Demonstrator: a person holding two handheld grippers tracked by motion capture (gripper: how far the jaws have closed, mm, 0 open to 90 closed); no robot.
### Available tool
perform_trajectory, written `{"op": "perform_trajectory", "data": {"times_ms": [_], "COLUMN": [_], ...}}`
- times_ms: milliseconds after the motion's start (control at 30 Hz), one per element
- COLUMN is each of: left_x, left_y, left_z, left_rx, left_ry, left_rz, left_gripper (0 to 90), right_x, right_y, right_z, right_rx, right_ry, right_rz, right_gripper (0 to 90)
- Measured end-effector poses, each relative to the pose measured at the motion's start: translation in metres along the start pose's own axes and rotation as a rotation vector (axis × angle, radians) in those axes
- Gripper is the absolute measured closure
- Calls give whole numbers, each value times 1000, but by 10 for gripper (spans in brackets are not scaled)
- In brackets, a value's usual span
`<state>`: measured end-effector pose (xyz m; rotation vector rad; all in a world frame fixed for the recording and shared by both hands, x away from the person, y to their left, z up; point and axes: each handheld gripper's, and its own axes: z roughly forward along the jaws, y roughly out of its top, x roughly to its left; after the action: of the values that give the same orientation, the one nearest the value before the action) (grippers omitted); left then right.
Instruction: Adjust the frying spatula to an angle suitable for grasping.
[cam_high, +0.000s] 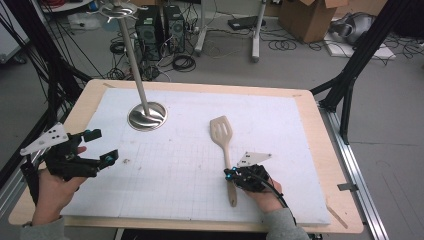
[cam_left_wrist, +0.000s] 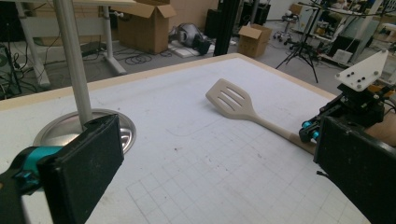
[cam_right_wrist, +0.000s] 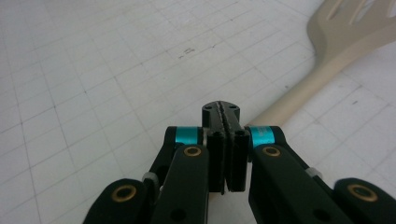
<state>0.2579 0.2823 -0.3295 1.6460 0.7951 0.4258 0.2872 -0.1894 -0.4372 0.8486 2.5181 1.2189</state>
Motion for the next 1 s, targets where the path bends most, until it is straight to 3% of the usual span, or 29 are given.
{"op": "perform_trajectory", "data": {"times_ms": [433, 600, 800, 1000], "left_x": [1, 1, 2, 2], "left_y": [-1, -2, -3, -4], "left_z": [1, 1, 3, 3], "left_rx": [5, 7, 16, 17], "left_ry": [2, 5, 5, 12], "left_rz": [0, -3, -3, 3], "left_gripper": [20, 21, 21, 20], "right_x": [2, 6, 10, 9], "right_y": [0, 1, 4, 5], "right_z": [7, 9, 10, 4], "right_rx": [22, 42, 76, 90], "right_ry": [12, 22, -2, -28], "right_rz": [-5, -33, -61, -53], "right_gripper": [894, 897, 900, 900]}}
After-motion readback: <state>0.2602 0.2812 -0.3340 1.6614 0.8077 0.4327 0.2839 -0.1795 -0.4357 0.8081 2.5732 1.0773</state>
